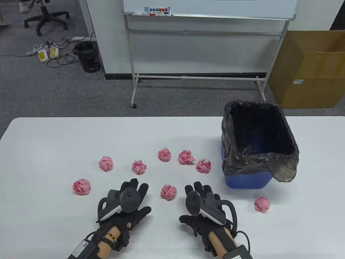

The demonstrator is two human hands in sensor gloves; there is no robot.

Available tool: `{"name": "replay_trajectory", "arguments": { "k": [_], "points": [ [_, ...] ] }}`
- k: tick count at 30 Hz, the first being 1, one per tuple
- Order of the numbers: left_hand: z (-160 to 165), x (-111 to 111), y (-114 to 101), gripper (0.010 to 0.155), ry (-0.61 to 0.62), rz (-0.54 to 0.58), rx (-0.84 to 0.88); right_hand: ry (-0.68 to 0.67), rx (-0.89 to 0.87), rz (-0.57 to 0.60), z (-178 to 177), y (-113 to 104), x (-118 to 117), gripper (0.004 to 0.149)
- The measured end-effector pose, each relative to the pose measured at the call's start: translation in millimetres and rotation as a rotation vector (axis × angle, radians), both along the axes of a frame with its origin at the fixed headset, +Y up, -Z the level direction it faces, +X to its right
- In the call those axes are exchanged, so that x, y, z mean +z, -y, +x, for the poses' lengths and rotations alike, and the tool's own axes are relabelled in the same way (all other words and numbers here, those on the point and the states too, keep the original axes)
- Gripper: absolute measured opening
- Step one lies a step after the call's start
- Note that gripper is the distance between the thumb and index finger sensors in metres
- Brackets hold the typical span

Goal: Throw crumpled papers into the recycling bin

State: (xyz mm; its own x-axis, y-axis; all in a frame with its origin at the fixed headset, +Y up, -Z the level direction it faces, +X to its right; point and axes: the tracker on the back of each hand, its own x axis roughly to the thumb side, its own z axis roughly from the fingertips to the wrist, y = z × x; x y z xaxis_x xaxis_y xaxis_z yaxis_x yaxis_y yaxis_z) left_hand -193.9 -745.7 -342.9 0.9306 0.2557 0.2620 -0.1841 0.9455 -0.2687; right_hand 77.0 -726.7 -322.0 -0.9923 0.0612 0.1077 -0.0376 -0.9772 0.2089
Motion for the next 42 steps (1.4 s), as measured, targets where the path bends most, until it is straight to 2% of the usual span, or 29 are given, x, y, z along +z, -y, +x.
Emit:
{"name": "replay_trajectory", "arguments": {
  "k": [12, 31, 42],
  "points": [
    [-3.0, -0.5, -2.2, 0.083, -0.017, 0.009, -0.001, -0.004, -0.013, 0.007, -0.3, -0.6, -0.9, 0.100],
    [-26.3, -6.4, -11.0, 0.082, -0.108, 0.045, 0.020, -0.018, -0.042, 0.053, -0.5, -8.2, 2.2, 0.099],
    [-63.9, -12.1, -27.1, 0.083, -0.305, 0.122, 0.045, -0.039, -0.041, 0.060, -3.9, -9.1, 6.4, 0.099]
  ]
}}
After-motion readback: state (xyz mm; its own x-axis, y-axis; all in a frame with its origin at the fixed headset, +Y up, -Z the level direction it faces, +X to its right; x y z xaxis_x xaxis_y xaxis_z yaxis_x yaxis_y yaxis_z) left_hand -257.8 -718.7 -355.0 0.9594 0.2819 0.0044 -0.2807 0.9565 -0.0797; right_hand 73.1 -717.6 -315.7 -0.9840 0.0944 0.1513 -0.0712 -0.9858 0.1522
